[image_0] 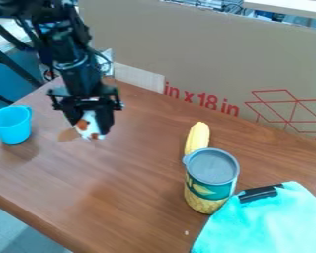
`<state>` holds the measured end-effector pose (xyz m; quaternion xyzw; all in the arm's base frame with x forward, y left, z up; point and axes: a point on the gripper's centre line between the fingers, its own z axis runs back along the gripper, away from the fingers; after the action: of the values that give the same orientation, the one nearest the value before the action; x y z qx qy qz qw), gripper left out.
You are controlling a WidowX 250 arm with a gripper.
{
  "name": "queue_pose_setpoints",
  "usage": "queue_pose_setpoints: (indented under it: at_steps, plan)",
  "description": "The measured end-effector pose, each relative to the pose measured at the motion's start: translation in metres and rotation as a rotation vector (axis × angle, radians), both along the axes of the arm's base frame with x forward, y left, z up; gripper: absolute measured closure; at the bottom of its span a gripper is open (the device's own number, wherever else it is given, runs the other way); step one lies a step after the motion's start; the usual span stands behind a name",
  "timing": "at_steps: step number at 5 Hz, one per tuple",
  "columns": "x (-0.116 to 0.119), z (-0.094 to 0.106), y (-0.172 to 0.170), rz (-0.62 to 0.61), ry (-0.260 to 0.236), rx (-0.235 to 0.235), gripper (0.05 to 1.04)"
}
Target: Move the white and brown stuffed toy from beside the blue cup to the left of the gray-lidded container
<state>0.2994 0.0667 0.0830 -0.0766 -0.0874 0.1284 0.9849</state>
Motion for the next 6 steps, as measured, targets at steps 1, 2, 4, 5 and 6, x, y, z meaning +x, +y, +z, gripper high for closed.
queue_pose_setpoints:
  at_steps: [1, 2, 4, 5, 6]
  plan:
    - [0.004, -0.033, -0.047, -0.186, 0.069, -0.056, 0.482]
    - [-0.003, -0.046, -0.088, -0.299, 0.102, -0.076, 0.482]
    - [-0.006, -0.055, -0.093, -0.311, 0.131, -0.073, 0.487]
    - [-0.017, -0.055, -0.081, -0.228, 0.171, -0.027, 0.488]
    - [-0.024, -0.055, -0.067, -0.175, 0.192, 0.000, 0.449]
